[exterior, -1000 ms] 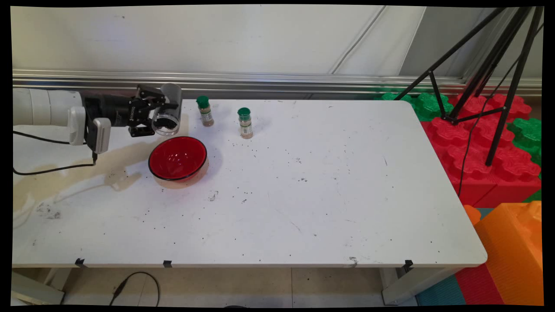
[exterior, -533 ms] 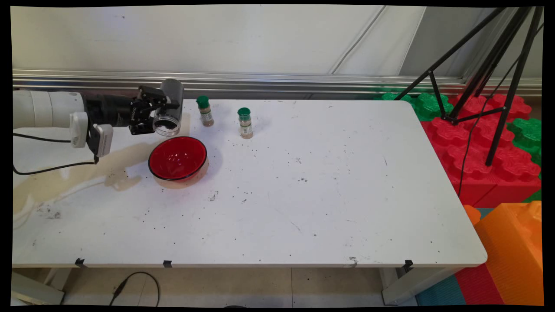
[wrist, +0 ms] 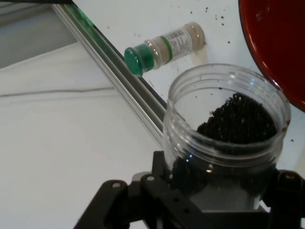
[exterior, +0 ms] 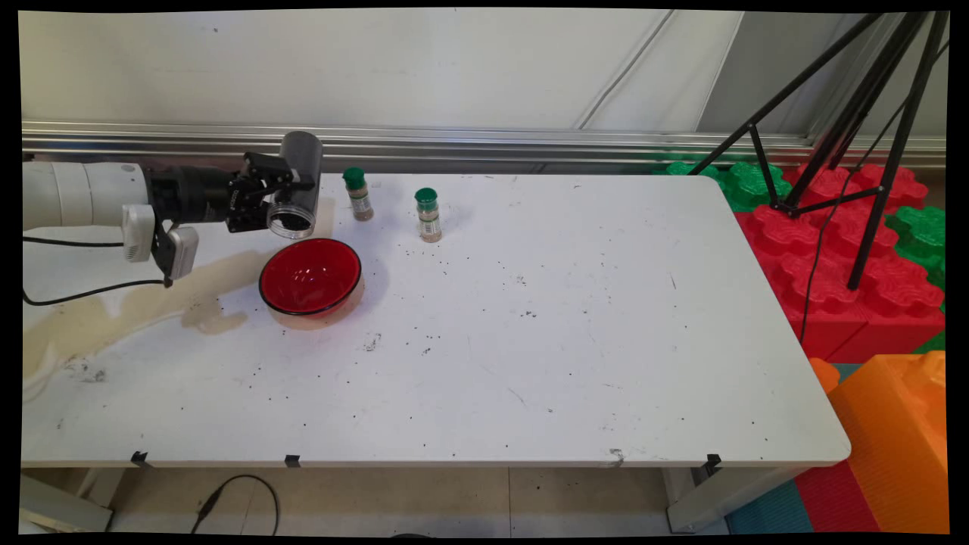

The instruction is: Pour the black seasoning powder in the red bowl

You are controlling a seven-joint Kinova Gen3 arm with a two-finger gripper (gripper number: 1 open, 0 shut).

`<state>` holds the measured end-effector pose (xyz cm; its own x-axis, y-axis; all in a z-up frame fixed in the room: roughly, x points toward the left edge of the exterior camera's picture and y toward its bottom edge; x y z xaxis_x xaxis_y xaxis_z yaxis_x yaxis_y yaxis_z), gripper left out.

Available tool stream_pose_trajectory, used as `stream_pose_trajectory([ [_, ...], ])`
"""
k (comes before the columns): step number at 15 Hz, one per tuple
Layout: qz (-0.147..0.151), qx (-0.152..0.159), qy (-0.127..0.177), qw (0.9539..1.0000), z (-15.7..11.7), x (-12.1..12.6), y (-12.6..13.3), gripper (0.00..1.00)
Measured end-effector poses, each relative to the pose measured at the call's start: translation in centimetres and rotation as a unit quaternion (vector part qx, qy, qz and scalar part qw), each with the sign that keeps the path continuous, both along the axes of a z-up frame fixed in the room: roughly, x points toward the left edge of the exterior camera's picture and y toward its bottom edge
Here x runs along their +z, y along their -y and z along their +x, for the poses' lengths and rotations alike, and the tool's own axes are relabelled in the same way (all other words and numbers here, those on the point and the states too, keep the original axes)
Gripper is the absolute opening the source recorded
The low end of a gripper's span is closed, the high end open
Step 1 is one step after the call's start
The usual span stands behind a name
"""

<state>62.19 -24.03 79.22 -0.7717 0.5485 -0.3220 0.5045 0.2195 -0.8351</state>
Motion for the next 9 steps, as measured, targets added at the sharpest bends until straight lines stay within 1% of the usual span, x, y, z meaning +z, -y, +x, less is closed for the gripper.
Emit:
stream_pose_trajectory([
  [9,-0.027,-0.021,0.034,0.9988,-0.6,0.06,-0.43,0.0],
])
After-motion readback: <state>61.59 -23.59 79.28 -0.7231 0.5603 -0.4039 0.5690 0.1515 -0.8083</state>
